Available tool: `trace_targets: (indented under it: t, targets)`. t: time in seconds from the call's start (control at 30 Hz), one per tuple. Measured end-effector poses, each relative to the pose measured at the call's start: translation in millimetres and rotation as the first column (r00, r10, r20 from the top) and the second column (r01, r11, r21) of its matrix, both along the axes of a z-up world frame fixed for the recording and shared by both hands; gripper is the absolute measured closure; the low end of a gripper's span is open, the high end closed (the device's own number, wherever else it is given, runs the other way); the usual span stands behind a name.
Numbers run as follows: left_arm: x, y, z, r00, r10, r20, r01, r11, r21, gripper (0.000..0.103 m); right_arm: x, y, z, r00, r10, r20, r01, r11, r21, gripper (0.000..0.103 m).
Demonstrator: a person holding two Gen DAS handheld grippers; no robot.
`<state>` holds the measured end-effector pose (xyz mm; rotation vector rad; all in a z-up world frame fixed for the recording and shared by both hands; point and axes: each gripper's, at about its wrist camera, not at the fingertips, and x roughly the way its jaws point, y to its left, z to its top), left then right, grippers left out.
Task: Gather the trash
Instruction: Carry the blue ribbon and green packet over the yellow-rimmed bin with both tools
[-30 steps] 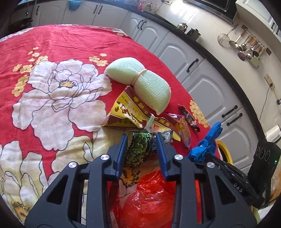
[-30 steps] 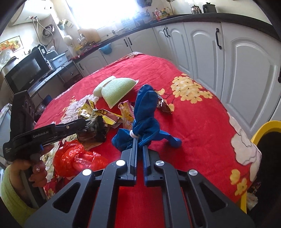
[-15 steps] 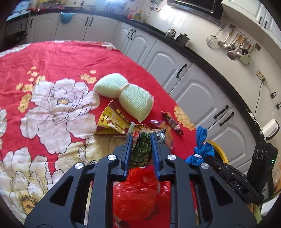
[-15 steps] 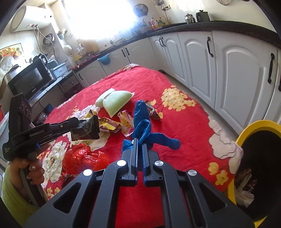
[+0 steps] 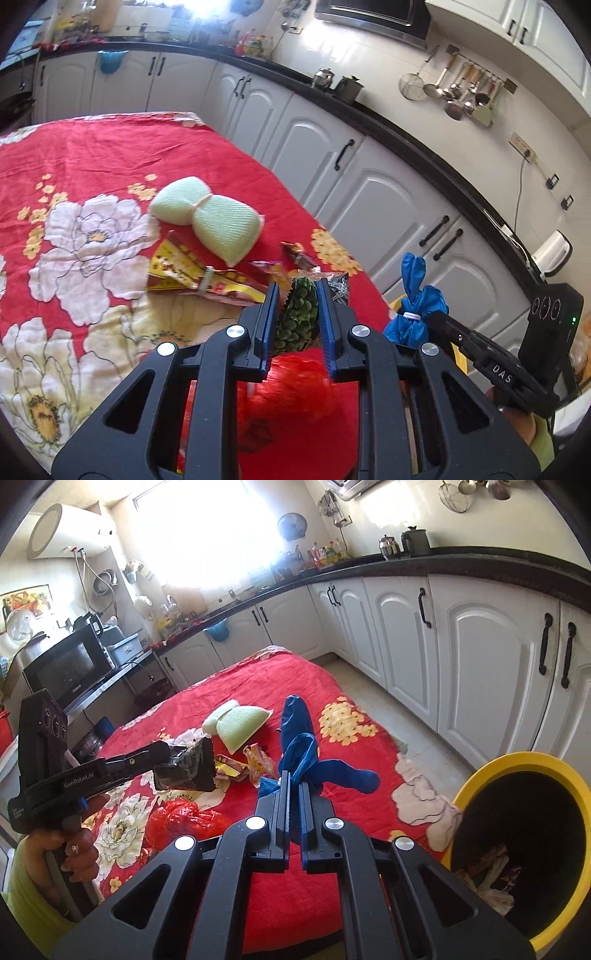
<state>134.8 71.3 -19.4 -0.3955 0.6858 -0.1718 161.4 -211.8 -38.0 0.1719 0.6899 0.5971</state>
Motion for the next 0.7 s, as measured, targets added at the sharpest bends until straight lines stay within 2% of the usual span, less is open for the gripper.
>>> trace_targets:
  t: [0.33, 0.7]
  targets:
    - [-2.3, -35.0, 6.9, 0.997, -0.069, 0.019, 0.069, 0.997, 0.021, 0.088, -14.0, -27.6, 8.8, 0.999, -0.026, 0.028, 0.026, 1.000, -0.007, 0.099]
    - [1.9, -76.2, 8.5, 0.989, -0.145, 0.015, 0.144, 0.988, 0.049, 0.088, -19.5, -73.7, 9.0, 0.994, -0.106, 0.035, 0.106, 0.994, 0.001, 0.099]
